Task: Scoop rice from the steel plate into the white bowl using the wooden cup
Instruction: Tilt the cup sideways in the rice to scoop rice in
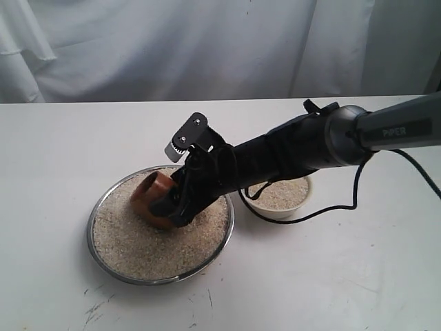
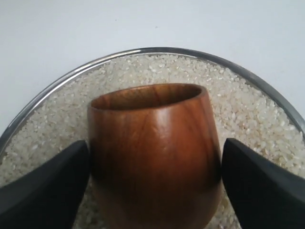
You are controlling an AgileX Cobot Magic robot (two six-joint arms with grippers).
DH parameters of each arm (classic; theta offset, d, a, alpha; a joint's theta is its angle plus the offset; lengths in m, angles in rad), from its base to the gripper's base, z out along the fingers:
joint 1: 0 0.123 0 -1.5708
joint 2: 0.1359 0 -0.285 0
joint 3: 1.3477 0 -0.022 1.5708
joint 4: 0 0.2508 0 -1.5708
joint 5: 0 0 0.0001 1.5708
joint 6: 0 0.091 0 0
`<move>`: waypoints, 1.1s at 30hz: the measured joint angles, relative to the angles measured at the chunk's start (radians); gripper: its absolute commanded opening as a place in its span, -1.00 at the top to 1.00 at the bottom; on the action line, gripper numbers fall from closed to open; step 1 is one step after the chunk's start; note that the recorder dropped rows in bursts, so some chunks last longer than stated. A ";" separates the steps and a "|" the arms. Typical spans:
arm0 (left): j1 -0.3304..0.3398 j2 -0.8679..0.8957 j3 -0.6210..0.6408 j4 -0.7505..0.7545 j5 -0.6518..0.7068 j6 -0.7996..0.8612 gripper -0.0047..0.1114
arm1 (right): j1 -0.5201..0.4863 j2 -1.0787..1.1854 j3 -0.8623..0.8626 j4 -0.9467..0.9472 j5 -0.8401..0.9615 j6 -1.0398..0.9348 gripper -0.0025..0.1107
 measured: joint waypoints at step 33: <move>0.000 0.000 0.000 0.000 0.000 0.000 0.92 | 0.060 0.058 -0.069 -0.152 -0.065 0.180 -0.54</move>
